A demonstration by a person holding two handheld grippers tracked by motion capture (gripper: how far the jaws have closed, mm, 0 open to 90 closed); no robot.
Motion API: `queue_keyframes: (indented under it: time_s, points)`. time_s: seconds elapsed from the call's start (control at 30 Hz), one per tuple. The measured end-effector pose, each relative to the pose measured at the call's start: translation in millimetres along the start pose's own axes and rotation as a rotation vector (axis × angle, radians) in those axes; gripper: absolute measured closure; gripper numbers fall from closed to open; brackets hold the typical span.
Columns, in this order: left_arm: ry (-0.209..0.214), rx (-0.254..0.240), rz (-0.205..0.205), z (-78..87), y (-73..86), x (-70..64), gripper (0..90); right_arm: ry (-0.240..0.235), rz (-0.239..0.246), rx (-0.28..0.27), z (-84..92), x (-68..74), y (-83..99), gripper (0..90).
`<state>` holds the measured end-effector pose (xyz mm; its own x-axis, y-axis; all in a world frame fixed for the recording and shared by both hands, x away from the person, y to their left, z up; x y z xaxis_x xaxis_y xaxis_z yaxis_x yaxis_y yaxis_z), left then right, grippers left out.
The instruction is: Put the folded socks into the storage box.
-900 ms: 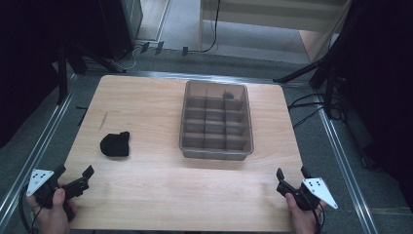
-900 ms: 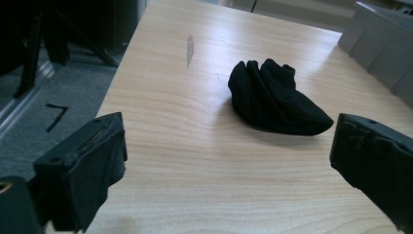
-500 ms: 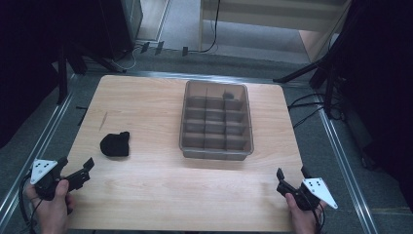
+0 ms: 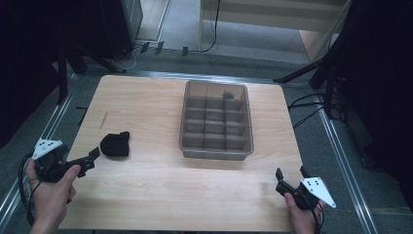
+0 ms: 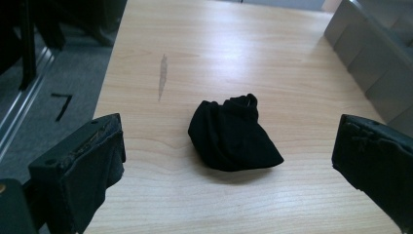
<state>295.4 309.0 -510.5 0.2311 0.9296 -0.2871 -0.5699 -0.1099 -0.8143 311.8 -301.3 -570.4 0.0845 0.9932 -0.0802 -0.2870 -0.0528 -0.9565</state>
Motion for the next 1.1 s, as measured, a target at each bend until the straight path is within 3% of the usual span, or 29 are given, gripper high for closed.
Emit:
queue_keyframes:
  time_s: [0.2, 0.43, 0.7, 0.93, 1.1]
  points:
    - [-0.017, 0.093, 0.010, -10.6, -5.1, 0.2, 0.0, -0.003, 0.010, 0.004, -0.4, 2.4, 0.5, 15.0]
    - [0.006, 0.211, 0.054, -31.3, -7.4, 2.8, 0.0, -0.001, 0.008, 0.007, -0.6, 2.0, 0.9, 15.1]
    - [-0.080, 0.399, 0.094, -50.2, -7.9, 12.4, 1.9, -0.002, 0.025, 0.006, -1.1, 3.4, 1.4, 15.1]
    - [-0.048, 0.525, 0.139, -66.2, -4.3, 13.9, 2.0, -0.003, 0.028, 0.010, -1.1, 4.4, 1.9, 15.2]
    - [-0.064, 0.586, 0.177, -79.1, 4.4, 19.5, 8.7, -0.004, 0.030, 0.012, -1.3, 5.1, 2.2, 15.2]
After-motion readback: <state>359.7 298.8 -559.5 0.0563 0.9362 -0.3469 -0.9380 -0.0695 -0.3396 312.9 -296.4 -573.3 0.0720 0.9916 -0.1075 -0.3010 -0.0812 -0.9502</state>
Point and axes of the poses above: each handheld gripper's, and its own axes: z roughly backward along the jaws, y roughly out of its underside, x roughly to its left, the point moved 10 cm from there along -z, roughly forward along the jaws, and after that the axes turned 14 degrees about y, right-handed, at the moved point
